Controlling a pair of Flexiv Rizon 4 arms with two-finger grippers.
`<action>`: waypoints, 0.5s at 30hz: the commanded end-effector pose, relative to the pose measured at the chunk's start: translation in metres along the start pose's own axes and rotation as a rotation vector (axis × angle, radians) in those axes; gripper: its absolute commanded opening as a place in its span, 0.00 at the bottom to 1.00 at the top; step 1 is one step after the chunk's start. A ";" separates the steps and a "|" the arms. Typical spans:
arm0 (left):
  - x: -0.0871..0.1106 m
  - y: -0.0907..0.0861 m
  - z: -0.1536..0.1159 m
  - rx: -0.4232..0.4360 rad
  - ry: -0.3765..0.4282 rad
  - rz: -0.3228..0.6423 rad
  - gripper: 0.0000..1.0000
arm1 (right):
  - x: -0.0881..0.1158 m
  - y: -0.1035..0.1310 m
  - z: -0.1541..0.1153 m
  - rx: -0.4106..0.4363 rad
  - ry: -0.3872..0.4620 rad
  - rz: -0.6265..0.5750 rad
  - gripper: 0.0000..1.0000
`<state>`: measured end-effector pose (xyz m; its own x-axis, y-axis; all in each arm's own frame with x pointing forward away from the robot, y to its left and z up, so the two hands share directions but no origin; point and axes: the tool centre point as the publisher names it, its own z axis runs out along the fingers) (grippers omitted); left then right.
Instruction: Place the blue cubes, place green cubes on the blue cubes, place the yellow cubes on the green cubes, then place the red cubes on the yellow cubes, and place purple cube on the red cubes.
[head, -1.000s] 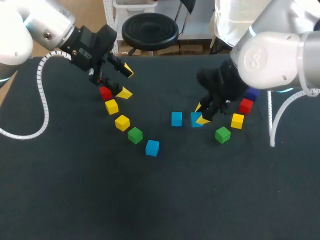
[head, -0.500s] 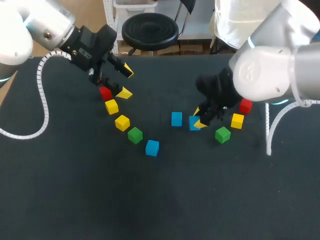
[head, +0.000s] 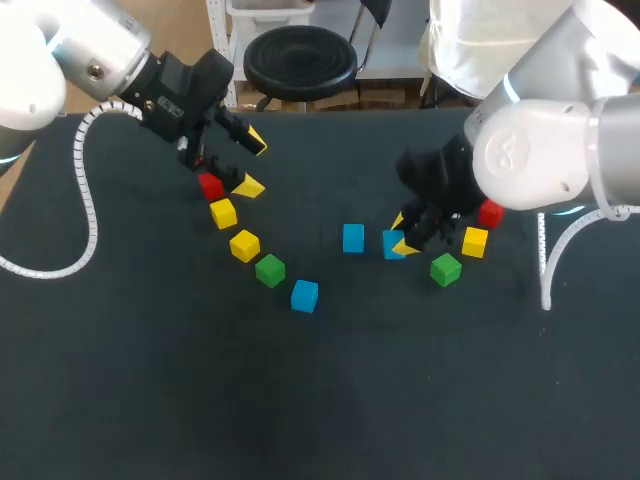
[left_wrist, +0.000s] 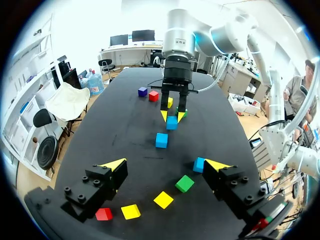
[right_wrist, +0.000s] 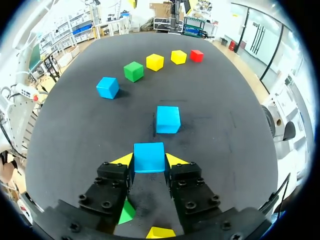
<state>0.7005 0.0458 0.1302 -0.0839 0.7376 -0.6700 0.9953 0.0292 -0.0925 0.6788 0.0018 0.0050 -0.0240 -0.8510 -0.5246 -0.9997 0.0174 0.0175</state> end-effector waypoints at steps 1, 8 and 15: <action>0.000 0.000 0.000 0.000 0.001 0.001 1.00 | -0.001 -0.008 0.002 -0.014 0.000 -0.004 0.00; 0.000 0.000 0.000 0.000 0.001 0.001 1.00 | -0.003 -0.010 0.003 -0.016 0.005 -0.005 0.00; 0.000 0.000 0.000 0.000 0.001 0.001 1.00 | -0.002 -0.010 0.008 -0.026 0.001 -0.001 0.00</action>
<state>0.7005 0.0458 0.1302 -0.0839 0.7376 -0.6700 0.9953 0.0292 -0.0925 0.6867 0.0068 0.0005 -0.0238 -0.8536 -0.5204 -0.9993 0.0058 0.0361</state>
